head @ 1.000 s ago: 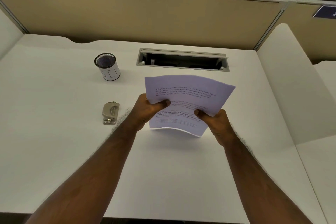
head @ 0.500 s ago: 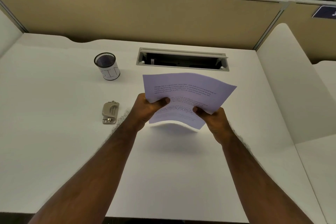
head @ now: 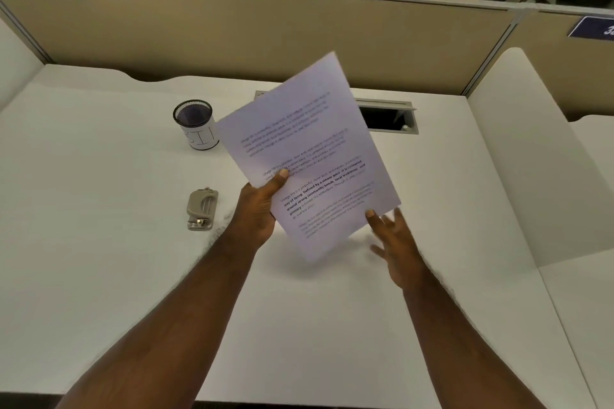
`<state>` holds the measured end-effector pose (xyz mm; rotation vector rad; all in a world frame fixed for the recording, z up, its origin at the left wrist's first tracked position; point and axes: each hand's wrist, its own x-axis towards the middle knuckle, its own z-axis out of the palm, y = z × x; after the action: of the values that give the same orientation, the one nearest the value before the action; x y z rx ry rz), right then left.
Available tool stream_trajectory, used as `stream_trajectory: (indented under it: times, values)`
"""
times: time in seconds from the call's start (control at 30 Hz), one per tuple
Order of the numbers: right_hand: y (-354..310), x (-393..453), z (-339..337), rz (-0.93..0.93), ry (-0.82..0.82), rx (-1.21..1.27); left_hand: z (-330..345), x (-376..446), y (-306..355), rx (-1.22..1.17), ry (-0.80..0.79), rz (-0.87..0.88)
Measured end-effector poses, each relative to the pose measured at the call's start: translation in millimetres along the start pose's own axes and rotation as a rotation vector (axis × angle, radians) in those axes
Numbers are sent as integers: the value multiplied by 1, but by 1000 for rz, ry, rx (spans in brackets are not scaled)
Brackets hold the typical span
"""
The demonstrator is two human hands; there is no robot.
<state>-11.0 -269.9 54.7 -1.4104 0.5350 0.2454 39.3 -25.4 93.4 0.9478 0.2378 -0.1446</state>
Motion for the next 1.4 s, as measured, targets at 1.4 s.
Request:
stream_trajectory:
  times: [1.4]
  values:
    - [-13, 14, -18, -267, 200, -358, -70, 17, 17, 927, 84, -23]
